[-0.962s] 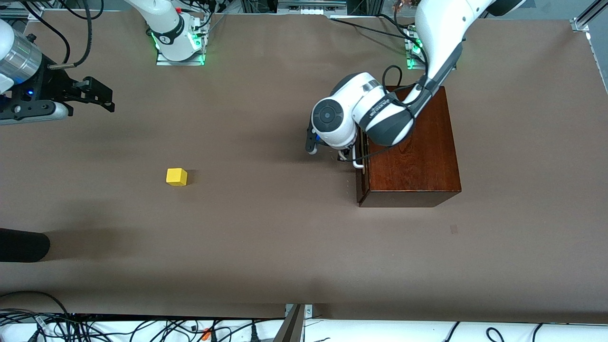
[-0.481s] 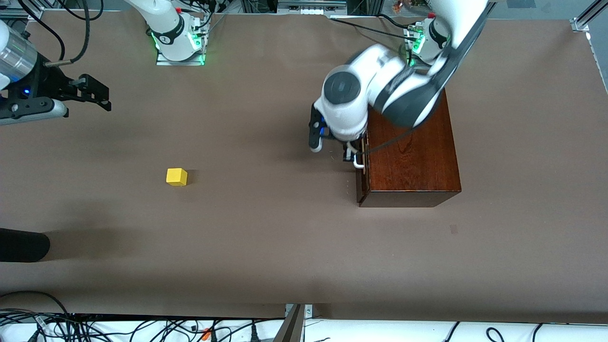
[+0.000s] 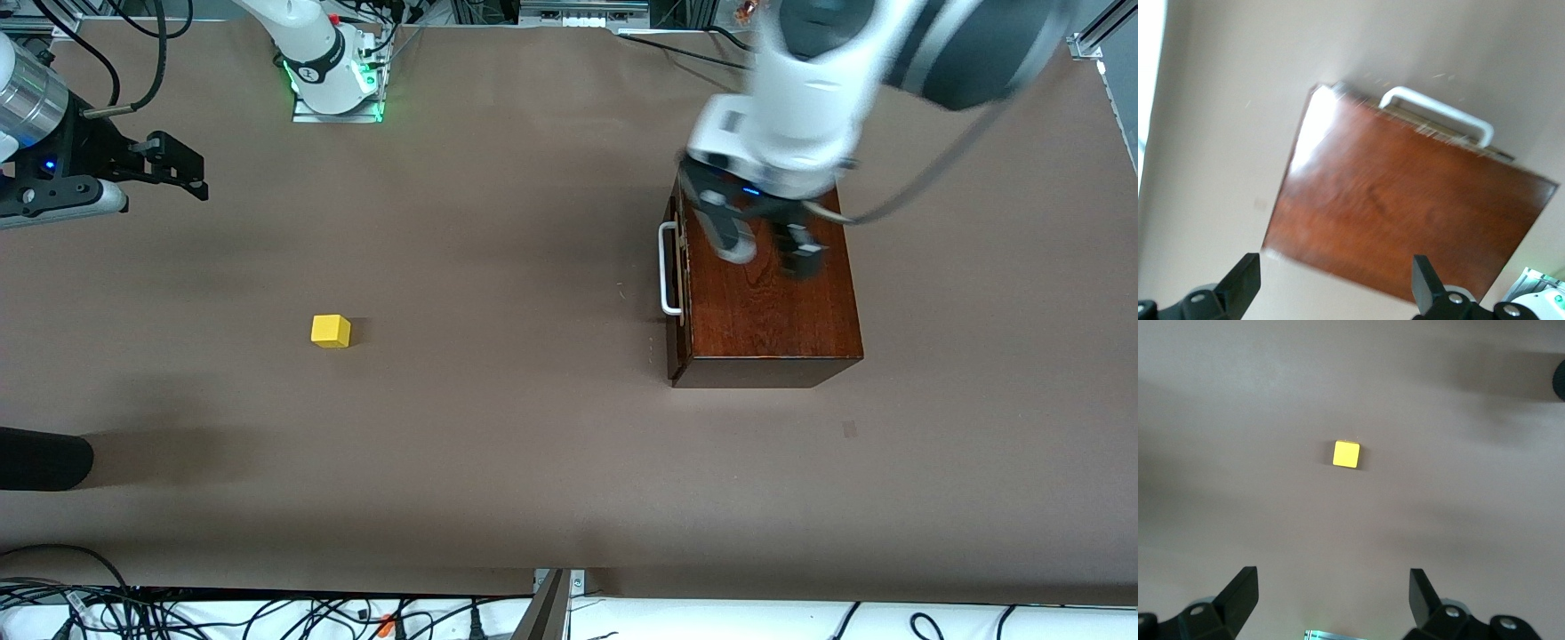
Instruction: Open drawer, take yellow block, close drawer
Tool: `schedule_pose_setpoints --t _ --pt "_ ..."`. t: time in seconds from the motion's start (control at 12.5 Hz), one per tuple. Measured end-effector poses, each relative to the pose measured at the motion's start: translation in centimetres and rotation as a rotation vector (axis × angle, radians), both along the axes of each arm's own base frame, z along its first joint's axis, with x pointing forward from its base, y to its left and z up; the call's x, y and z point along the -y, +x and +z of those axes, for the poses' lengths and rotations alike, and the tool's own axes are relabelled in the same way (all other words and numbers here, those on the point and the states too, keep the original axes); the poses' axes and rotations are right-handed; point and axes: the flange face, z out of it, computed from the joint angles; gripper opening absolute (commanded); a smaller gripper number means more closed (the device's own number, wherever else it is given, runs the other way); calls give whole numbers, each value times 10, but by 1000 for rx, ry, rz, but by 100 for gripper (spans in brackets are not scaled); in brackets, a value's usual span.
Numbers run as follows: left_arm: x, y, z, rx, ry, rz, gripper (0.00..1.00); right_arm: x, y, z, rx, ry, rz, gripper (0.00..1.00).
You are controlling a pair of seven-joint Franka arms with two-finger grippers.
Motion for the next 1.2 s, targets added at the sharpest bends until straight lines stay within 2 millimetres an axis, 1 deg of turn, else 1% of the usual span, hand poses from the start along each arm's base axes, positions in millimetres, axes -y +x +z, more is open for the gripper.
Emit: schedule_pose_setpoints --t 0.08,0.16,0.24,0.32,0.48,0.56,0.64,0.72,0.8,0.96,1.04,1.2 --pt "-32 12 7 12 -2 79 100 0 0 0 -1 0 -1 100" --pt "-63 20 17 26 -5 184 100 1 0 0 -1 0 -3 100" --pt "-89 24 29 45 -22 306 100 3 1 -1 -2 0 -5 100" --pt "-113 22 41 55 -60 451 100 4 1 -1 -3 0 -7 100" --pt "-160 12 64 74 -149 711 100 4 1 -1 -4 -1 -8 100" --pt "-184 8 69 119 -177 790 100 4 1 -1 -4 -1 -8 100" --pt "-204 0 68 155 -189 843 100 4 1 -1 -4 -1 -8 100" --pt "-219 -12 65 169 -185 886 100 4 1 -1 -4 -1 -8 100" --pt "-227 -25 62 173 -178 924 100 4 1 -1 -4 -1 -8 100" --pt "-235 -44 62 177 -174 978 100 5 1 -1 -4 -1 -9 100" --pt "-238 -49 62 175 -173 989 100 5 1 -2 -4 -1 -9 100" --pt "-238 -50 55 160 -163 1001 100 5 1 -2 -4 -1 -9 100"
